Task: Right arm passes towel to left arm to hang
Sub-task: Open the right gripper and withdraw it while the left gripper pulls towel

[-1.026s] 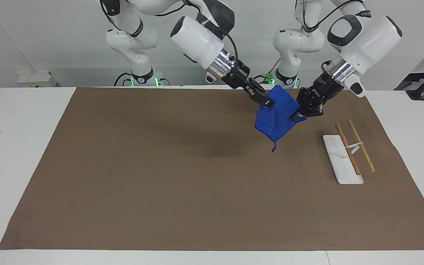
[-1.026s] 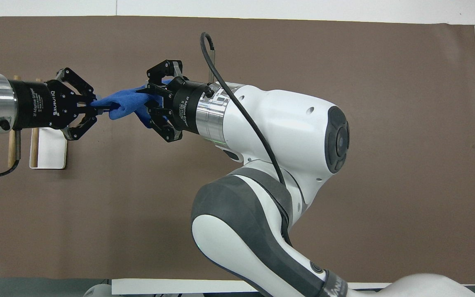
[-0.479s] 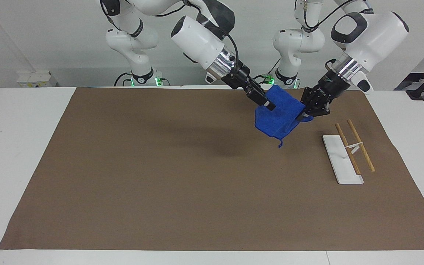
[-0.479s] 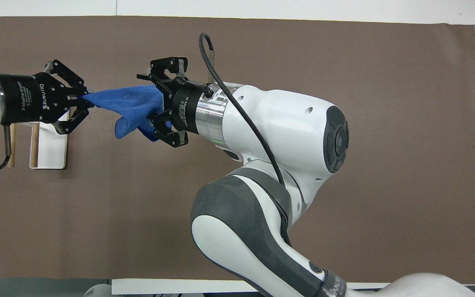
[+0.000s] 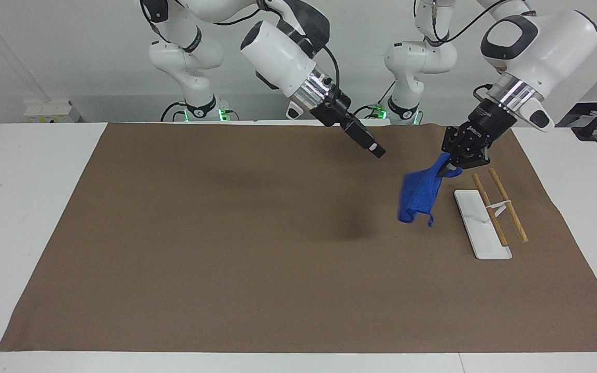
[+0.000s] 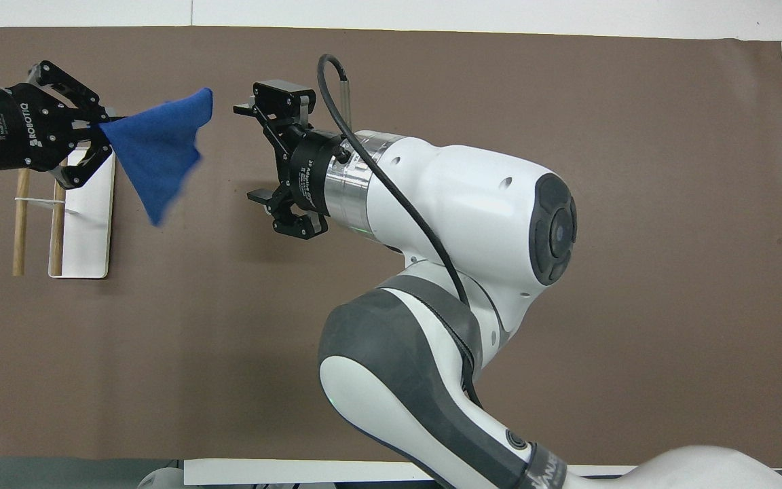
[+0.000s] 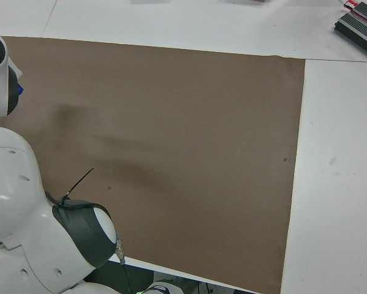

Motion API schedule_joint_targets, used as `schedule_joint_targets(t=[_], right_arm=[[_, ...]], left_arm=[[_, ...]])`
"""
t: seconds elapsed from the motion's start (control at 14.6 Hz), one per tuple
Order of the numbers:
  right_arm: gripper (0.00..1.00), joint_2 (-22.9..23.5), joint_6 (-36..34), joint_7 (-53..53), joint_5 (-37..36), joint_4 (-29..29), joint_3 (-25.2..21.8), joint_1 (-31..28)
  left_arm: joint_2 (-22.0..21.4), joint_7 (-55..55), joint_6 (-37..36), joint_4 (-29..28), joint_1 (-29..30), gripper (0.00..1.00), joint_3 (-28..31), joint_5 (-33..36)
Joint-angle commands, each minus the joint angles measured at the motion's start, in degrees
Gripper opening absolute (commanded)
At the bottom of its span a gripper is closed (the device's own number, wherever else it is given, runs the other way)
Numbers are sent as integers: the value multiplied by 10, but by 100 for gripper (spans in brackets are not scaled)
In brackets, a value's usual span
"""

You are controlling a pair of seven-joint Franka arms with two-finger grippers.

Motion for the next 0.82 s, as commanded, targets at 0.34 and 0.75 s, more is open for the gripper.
schedule_joint_targets(t=[0.34, 0.75], right_arm=[[99, -55, -268, -421, -149, -34, -126, -22], [99, -86, -485, -745, -229, -33, -302, -18]], left_arm=[[-13, 96, 14, -40, 59, 0, -2, 25], [-49, 160, 100, -160, 106, 0, -2, 43]])
